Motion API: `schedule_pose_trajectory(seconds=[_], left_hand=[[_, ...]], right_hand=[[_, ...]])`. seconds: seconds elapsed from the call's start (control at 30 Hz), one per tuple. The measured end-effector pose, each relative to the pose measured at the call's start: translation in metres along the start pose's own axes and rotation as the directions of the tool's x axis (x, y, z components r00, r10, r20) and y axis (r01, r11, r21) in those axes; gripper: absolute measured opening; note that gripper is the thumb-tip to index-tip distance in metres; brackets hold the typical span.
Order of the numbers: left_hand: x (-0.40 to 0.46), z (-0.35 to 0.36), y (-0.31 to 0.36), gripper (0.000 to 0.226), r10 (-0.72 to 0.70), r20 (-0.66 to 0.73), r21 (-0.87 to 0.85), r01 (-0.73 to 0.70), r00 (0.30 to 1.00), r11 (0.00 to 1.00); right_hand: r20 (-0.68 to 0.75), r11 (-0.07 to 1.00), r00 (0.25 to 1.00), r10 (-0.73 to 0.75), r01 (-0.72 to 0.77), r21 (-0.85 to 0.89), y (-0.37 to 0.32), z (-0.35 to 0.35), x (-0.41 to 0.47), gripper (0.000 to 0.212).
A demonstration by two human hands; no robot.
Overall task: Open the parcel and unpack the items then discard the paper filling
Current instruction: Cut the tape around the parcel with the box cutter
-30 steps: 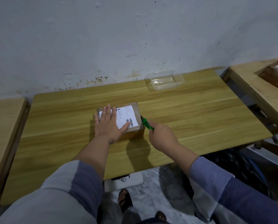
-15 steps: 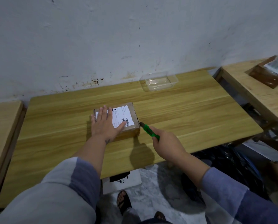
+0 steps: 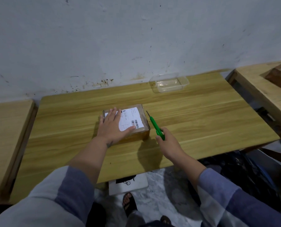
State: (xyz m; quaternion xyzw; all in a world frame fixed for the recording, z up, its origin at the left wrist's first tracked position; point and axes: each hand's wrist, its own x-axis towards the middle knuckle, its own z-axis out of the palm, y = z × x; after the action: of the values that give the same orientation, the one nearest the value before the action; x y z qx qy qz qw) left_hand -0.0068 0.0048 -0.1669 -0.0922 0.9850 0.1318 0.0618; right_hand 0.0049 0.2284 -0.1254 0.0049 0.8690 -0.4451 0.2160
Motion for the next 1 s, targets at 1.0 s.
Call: schedule_pose_trajectory(seconds=[1.0], left_hand=[[0.111, -0.046, -0.038, 0.102, 0.081, 0.195, -0.102, -0.062, 0.977, 0.993]], right_hand=[[-0.306, 0.938, 0.922, 0.239, -0.138, 0.317, -0.061, 0.067, 0.121, 0.033]])
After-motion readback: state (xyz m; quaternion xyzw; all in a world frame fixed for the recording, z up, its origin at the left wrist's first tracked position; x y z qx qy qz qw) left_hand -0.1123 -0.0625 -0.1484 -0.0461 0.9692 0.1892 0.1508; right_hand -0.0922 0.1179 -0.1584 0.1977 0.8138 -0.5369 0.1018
